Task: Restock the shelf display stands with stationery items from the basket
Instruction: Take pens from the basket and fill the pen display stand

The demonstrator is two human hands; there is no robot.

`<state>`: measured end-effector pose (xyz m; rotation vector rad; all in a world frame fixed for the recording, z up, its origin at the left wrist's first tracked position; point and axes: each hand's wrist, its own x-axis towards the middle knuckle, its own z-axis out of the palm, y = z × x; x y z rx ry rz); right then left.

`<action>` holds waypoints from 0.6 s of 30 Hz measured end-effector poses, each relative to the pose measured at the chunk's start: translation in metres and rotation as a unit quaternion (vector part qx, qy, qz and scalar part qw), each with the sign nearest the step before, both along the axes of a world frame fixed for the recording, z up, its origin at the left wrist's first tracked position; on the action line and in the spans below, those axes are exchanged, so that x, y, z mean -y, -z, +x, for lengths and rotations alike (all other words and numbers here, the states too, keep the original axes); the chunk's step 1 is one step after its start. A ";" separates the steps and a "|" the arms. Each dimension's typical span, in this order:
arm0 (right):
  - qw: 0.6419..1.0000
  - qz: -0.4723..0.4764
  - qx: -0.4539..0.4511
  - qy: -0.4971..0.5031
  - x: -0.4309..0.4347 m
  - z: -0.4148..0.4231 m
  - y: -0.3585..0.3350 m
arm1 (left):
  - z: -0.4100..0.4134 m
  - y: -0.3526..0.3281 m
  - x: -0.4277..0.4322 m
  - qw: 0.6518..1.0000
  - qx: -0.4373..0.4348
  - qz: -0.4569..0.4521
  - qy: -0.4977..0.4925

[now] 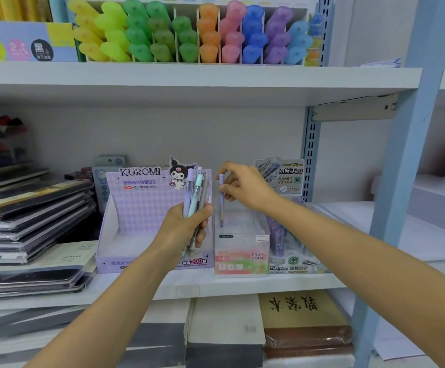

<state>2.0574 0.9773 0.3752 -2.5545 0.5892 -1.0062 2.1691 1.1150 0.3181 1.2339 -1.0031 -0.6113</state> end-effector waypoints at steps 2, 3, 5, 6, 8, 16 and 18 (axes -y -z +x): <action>0.999 -0.026 -0.003 0.021 0.000 0.001 0.002 | 0.000 0.000 0.000 1.000 0.000 -0.001 0.000; 0.999 -0.039 -0.009 0.032 0.000 0.002 0.003 | 0.000 0.000 0.000 1.000 0.001 -0.001 0.001; 0.997 -0.061 -0.024 0.050 0.000 0.003 0.004 | 0.000 -0.001 0.000 1.000 -0.002 -0.003 0.000; 0.995 -0.076 -0.031 0.059 0.000 0.003 0.004 | 0.000 -0.001 0.000 1.000 -0.004 -0.004 -0.002; 0.988 -0.118 -0.052 0.082 0.001 0.001 0.000 | 0.000 -0.002 -0.001 1.000 -0.005 -0.004 -0.003; 0.992 -0.101 -0.056 0.056 -0.011 -0.015 -0.003 | -0.008 -0.008 -0.011 0.999 -0.010 -0.024 0.039; 0.995 0.058 0.069 -0.032 -0.023 -0.020 -0.010 | -0.011 -0.010 -0.013 0.999 -0.003 -0.026 0.045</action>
